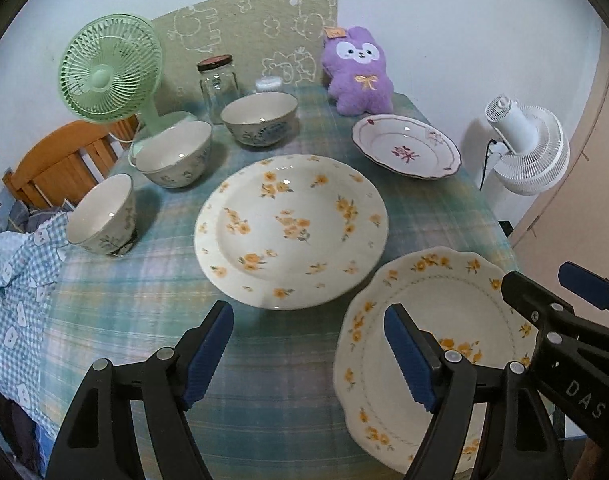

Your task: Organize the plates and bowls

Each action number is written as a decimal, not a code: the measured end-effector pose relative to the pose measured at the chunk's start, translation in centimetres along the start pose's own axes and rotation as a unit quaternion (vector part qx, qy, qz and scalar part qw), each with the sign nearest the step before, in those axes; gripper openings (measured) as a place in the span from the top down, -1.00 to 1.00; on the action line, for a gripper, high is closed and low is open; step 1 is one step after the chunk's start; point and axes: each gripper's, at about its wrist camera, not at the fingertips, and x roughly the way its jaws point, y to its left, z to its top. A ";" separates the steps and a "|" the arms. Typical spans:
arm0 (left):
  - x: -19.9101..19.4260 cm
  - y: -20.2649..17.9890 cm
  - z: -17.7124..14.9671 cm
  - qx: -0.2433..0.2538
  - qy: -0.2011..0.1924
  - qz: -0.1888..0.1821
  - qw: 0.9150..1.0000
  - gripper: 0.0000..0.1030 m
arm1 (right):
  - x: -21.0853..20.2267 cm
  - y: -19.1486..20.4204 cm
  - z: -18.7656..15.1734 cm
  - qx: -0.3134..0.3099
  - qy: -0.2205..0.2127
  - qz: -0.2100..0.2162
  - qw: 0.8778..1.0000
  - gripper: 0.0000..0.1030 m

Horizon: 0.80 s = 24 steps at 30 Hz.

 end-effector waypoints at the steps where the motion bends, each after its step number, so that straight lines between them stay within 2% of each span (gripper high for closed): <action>1: -0.2 0.3 0.1 0.000 -0.003 0.000 1.000 -0.54 | -0.2 0.4 0.1 -0.001 -0.002 0.001 1.000 -0.38; 9: -1.4 3.0 0.5 0.006 -0.026 0.012 1.000 -0.54 | -1.4 3.4 0.8 0.001 -0.019 -0.002 1.000 -0.38; 19: -1.8 6.9 1.6 0.001 -0.041 -0.002 0.999 -0.54 | -2.2 6.9 1.8 0.018 -0.048 -0.003 0.999 -0.38; 24: -1.6 8.2 2.3 0.001 -0.050 0.001 0.999 -0.55 | -1.9 8.3 2.4 0.019 -0.047 -0.006 0.999 -0.38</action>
